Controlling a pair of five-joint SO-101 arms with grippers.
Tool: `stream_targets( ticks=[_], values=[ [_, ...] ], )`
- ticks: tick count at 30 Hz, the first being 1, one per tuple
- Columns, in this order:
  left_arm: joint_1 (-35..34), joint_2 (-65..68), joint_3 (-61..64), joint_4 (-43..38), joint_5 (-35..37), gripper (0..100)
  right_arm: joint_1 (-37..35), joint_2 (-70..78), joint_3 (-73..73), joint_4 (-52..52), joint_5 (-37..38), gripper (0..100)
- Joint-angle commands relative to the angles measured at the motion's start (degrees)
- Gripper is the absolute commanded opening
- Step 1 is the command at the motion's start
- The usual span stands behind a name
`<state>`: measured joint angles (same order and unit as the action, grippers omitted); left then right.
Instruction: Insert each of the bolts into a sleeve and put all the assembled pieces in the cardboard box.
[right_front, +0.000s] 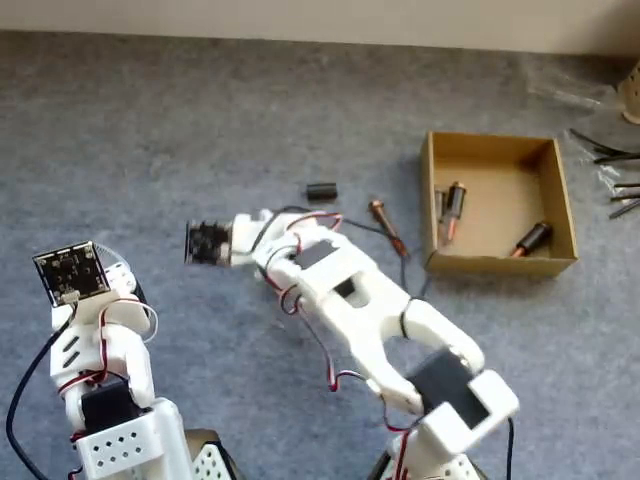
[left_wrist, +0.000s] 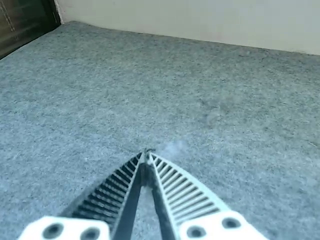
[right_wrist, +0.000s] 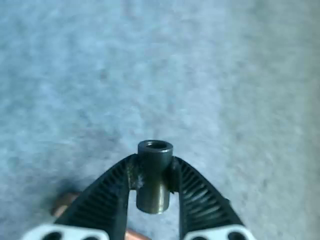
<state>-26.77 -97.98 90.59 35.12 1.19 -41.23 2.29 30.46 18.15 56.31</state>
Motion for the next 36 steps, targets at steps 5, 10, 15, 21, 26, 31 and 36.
stream_targets(
  ticks=[5, 10, 15, 21, 26, 31, 36],
  values=[
    [-0.48, -0.75, -1.01, 0.09, 0.09, 1, 6.46, -11.12, -1.19, -0.04, -17.23, 0.5],
    [-0.4, -0.75, -0.92, 0.09, 0.09, 1, 10.07, -14.29, -1.54, 11.3, -29.19, 0.5],
    [-0.4, -0.75, -0.75, 0.09, 0.09, 1, 12.79, -15.6, -1.63, 23.08, -39.12, 0.5],
    [-0.4, -0.75, -0.66, 0.09, 0.09, 1, 17.45, -18.77, -1.63, 33.19, -45.45, 0.5],
    [0.4, -0.75, -0.57, 0.09, 0.09, 1, 17.89, -17.54, -1.63, 37.67, -45.8, 0.5],
    [0.57, -0.75, -0.48, 0.09, 0.09, 1, 17.89, -11.03, -3.47, 37.85, -48.62, 0.5],
    [0.57, -0.75, -0.48, 0.09, 0.0, 1, 18.15, -5.23, -6.37, 38.81, -50.29, 0.5]
  ],
)
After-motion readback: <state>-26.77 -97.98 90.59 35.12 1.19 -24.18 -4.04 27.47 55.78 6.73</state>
